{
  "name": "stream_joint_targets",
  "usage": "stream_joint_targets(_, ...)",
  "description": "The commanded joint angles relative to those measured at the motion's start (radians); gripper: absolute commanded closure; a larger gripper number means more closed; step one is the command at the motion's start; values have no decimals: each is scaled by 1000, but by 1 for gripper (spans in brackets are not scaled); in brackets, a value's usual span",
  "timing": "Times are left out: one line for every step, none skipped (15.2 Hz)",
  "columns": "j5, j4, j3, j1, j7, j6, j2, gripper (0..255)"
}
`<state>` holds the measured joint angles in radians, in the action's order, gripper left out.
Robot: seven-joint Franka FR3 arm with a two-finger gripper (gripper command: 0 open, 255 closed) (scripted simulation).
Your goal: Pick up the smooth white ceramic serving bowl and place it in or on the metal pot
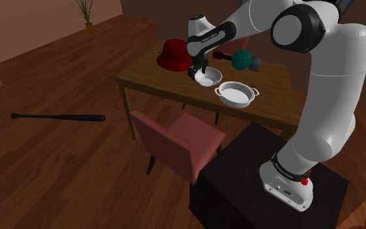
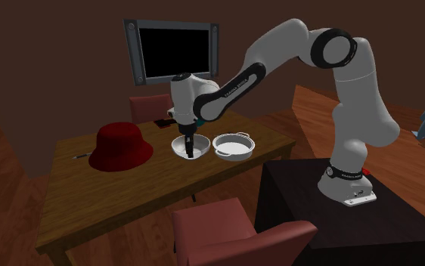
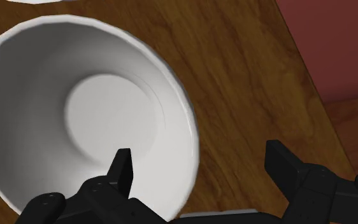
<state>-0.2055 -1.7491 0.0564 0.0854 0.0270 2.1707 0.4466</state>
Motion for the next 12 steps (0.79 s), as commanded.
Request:
stream_joint_targets(-1, 4, 2, 5, 2, 18, 21, 0)
stream_joint_targets(-2, 0, 3, 6, 2, 29, 28, 0)
stream_joint_targets(-3, -3, 4, 7, 1, 39, 35, 0)
stream_joint_targets(-4, -6, 4, 8, 1, 50, 42, 0)
stream_joint_targets(-5, -11, 6, 10, 0, 66, 53, 0)
stream_joint_targets(-5, -11, 6, 10, 0, 66, 53, 0)
stream_joint_targets(-5, -11, 6, 10, 0, 66, 53, 0)
stream_joint_targets(-5, -11, 6, 10, 0, 66, 53, 0)
stream_joint_targets(-5, -11, 6, 10, 0, 66, 53, 0)
stream_joint_targets(-5, -11, 6, 10, 0, 66, 53, 0)
stream_joint_targets(-5, -11, 6, 10, 0, 66, 53, 0)
stream_joint_targets(-5, -11, 6, 10, 0, 66, 53, 0)
